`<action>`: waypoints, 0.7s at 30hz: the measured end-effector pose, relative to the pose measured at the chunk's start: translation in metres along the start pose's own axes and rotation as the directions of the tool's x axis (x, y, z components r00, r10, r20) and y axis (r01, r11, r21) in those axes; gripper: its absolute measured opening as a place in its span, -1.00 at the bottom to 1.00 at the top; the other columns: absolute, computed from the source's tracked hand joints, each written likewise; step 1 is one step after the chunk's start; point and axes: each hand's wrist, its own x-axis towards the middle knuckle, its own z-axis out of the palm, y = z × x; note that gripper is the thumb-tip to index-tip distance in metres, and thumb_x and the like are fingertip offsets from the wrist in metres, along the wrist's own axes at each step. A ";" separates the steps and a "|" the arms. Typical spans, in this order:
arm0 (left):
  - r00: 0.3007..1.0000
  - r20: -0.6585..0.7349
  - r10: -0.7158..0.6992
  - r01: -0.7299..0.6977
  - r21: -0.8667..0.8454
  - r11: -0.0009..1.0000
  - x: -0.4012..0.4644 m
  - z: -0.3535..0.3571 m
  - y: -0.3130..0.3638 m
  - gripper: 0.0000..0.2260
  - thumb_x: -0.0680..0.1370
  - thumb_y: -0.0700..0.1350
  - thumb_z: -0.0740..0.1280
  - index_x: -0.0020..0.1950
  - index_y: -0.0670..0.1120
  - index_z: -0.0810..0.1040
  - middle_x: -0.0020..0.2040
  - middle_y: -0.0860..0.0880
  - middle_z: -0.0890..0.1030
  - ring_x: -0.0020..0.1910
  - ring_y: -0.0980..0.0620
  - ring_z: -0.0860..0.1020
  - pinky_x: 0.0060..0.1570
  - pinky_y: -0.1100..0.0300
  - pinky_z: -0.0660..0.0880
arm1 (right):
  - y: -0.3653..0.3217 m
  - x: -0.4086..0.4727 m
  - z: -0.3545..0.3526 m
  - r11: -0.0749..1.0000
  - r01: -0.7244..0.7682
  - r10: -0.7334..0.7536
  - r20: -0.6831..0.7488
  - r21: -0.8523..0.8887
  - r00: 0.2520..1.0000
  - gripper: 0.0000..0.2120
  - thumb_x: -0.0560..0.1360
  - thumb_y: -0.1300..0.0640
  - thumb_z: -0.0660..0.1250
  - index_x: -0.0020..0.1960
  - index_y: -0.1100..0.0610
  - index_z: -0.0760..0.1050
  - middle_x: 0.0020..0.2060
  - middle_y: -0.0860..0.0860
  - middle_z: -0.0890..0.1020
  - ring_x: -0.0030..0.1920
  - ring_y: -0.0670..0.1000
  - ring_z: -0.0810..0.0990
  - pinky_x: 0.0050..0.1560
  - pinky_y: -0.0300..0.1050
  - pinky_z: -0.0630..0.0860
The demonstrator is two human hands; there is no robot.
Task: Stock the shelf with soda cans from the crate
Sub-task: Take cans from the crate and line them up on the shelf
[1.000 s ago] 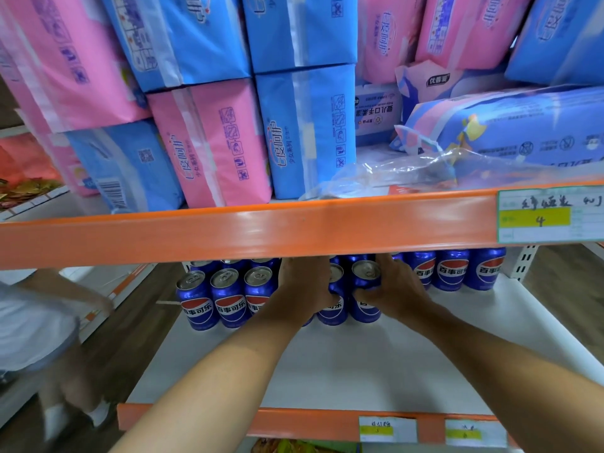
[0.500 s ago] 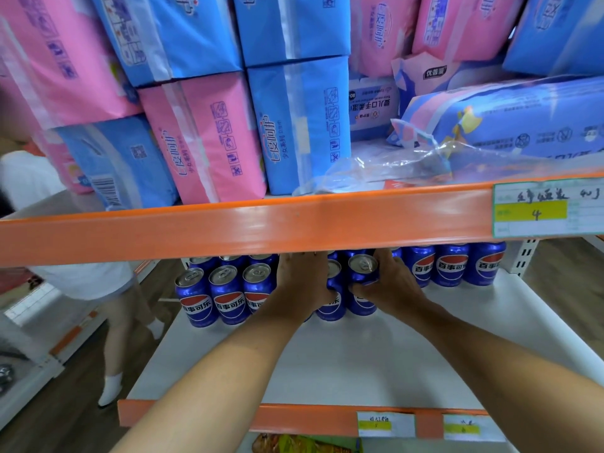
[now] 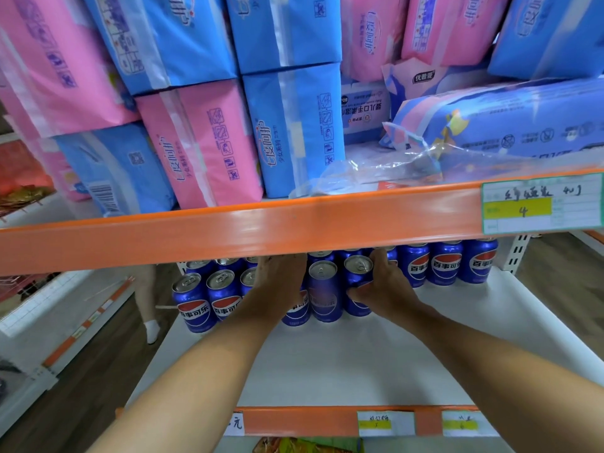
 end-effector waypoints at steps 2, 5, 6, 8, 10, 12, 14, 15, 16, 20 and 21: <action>1.000 -0.008 0.004 -0.004 0.013 1.000 0.000 0.002 0.004 -0.34 0.50 0.08 0.48 0.49 -0.08 0.29 0.46 -0.06 0.41 0.47 -0.15 0.35 0.42 -0.07 0.23 | -0.002 -0.001 0.001 1.000 0.007 -0.007 -0.017 -0.012 1.000 -0.39 0.25 0.06 0.55 0.14 -0.01 0.26 0.06 0.03 0.55 0.00 0.10 0.58 -0.04 0.13 0.63; 1.000 -0.009 -0.006 0.006 0.007 1.000 0.001 0.005 0.006 -0.30 0.50 0.05 0.48 0.53 -0.09 0.24 0.48 -0.09 0.38 0.47 -0.18 0.33 0.42 -0.08 0.22 | -0.003 -0.004 0.001 1.000 0.000 -0.001 -0.043 -0.014 0.999 -0.37 0.26 0.07 0.56 0.17 0.00 0.26 0.08 0.01 0.53 0.05 0.11 0.57 0.01 0.13 0.60; 1.000 -0.003 -0.011 0.011 0.002 1.000 0.001 0.005 0.005 -0.27 0.50 0.07 0.48 0.54 -0.10 0.21 0.49 -0.10 0.36 0.48 -0.19 0.32 0.43 -0.09 0.22 | -0.003 -0.005 0.001 1.000 -0.006 0.005 -0.042 -0.019 0.999 -0.36 0.26 0.07 0.57 0.19 0.01 0.26 0.08 0.01 0.51 0.06 0.11 0.56 0.03 0.14 0.59; 0.999 0.035 -0.002 0.002 0.003 1.000 -0.001 0.004 0.003 -0.15 0.44 0.14 0.52 0.57 -0.11 0.16 0.52 -0.10 0.30 0.50 -0.20 0.26 0.44 -0.12 0.18 | -0.004 -0.008 0.001 1.000 -0.022 0.022 -0.029 -0.016 0.999 -0.31 0.24 0.07 0.58 0.21 0.01 0.25 0.10 0.00 0.48 0.08 0.11 0.54 0.05 0.14 0.59; 0.997 0.067 0.026 -0.025 -0.013 1.000 -0.005 0.000 0.002 -0.02 0.35 0.21 0.55 0.58 -0.12 0.11 0.54 -0.10 0.25 0.52 -0.21 0.22 0.45 -0.15 0.15 | -0.003 -0.014 0.000 0.999 -0.024 0.022 -0.034 -0.037 0.999 -0.25 0.20 0.03 0.61 0.23 0.01 0.25 0.15 0.01 0.48 0.12 0.10 0.54 0.08 0.13 0.59; 0.998 0.044 0.051 -0.048 -0.052 0.997 -0.007 -0.006 0.002 0.02 0.34 0.22 0.56 0.58 -0.12 0.07 0.54 -0.12 0.22 0.52 -0.22 0.20 0.46 -0.17 0.16 | 0.001 -0.020 0.001 0.999 -0.021 0.019 -0.050 -0.040 0.999 -0.18 0.16 -0.04 0.60 0.27 -0.01 0.23 0.20 0.00 0.51 0.17 0.09 0.56 0.12 0.12 0.59; 0.996 -0.019 0.089 -0.090 -0.078 0.993 -0.007 -0.011 0.004 -0.03 0.37 0.23 0.54 0.57 -0.12 0.10 0.52 -0.14 0.24 0.50 -0.23 0.22 0.44 -0.15 0.20 | 0.009 -0.024 0.003 0.998 -0.024 0.021 -0.057 -0.061 0.998 -0.16 0.19 -0.07 0.56 0.34 -0.04 0.20 0.24 0.00 0.52 0.22 0.09 0.56 0.15 0.12 0.58; 0.993 -0.051 0.109 -0.113 -0.087 0.990 -0.007 -0.013 0.007 -0.06 0.37 0.25 0.53 0.55 -0.13 0.15 0.50 -0.14 0.27 0.48 -0.22 0.24 0.42 -0.14 0.22 | 0.011 -0.028 0.002 0.995 -0.032 0.026 -0.058 -0.097 0.998 -0.17 0.24 -0.07 0.54 0.37 -0.03 0.18 0.26 0.01 0.52 0.22 0.10 0.56 0.15 0.11 0.58; 0.990 -0.075 0.121 -0.128 -0.098 0.987 -0.007 -0.016 0.010 -0.09 0.38 0.25 0.52 0.53 -0.12 0.19 0.47 -0.14 0.30 0.46 -0.21 0.27 0.40 -0.13 0.25 | 0.011 -0.033 -0.001 0.989 -0.046 0.037 -0.064 -0.143 0.997 -0.20 0.29 -0.08 0.52 0.40 -0.02 0.18 0.26 0.02 0.51 0.20 0.11 0.56 0.13 0.10 0.59; 0.964 -0.151 0.220 -0.241 -0.138 0.961 -0.012 -0.026 0.027 -0.36 0.50 0.14 0.45 0.44 -0.13 0.31 0.37 -0.13 0.42 0.38 -0.18 0.34 0.33 -0.07 0.30 | 0.007 -0.068 -0.016 0.956 -0.117 0.080 -0.144 -0.267 0.986 -0.40 0.45 -0.12 0.44 0.38 0.04 0.31 0.31 0.01 0.51 0.26 0.06 0.52 0.17 -0.04 0.52; 0.952 -0.176 0.250 -0.278 -0.157 0.948 -0.014 -0.028 0.033 -0.44 0.54 0.09 0.42 0.44 -0.13 0.34 0.37 -0.13 0.45 0.37 -0.17 0.36 0.33 -0.06 0.30 | 0.008 -0.077 -0.019 0.943 -0.143 0.099 -0.157 -0.302 0.983 -0.44 0.48 -0.12 0.41 0.38 0.05 0.33 0.32 0.01 0.51 0.28 0.05 0.51 0.19 -0.06 0.50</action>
